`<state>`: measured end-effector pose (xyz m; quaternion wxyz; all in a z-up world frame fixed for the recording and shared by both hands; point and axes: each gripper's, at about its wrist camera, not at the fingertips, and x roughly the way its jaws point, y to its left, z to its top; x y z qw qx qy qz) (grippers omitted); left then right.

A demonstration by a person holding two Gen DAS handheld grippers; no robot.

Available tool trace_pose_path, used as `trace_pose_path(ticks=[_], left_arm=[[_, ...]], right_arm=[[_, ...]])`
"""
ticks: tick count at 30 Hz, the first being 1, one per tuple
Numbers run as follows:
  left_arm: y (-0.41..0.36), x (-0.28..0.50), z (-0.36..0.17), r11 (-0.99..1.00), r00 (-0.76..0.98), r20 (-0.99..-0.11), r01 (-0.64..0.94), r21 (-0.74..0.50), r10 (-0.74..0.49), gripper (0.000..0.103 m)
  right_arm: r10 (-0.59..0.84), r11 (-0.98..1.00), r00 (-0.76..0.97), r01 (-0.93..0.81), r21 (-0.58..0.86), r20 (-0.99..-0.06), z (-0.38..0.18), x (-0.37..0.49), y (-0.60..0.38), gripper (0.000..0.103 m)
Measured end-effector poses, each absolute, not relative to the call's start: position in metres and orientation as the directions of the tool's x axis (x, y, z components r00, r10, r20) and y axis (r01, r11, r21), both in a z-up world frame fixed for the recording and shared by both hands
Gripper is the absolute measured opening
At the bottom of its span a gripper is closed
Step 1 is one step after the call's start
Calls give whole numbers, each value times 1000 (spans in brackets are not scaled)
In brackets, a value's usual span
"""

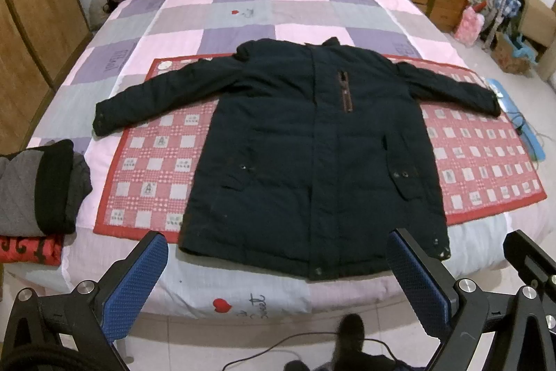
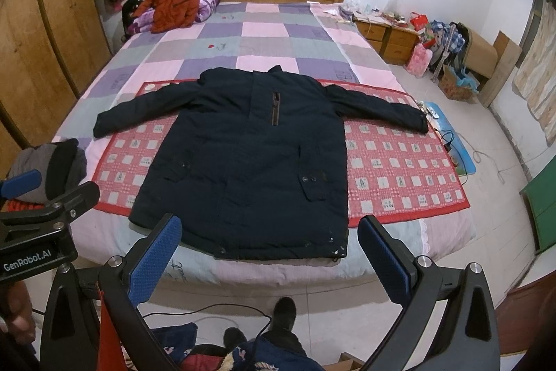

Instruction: Fold large clothes

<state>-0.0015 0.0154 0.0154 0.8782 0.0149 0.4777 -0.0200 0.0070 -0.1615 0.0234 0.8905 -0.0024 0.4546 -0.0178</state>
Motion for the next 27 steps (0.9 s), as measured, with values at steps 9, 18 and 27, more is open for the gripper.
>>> trace_pose_path(ticks=[9, 18, 27], left_arm=[[16, 9, 21, 999, 535, -845, 39, 5, -17, 103], [1, 34, -2, 999, 513, -858, 45, 9, -16, 103], [-21, 71, -15, 999, 486, -874, 46, 15, -10, 103]], right_arm=[[-29, 1000, 581, 26, -17, -813, 31, 16, -157, 103], [-24, 1000, 559, 31, -8, -829, 16, 43, -162, 103], [-5, 999, 529, 33, 14, -849, -2, 83, -193, 103]])
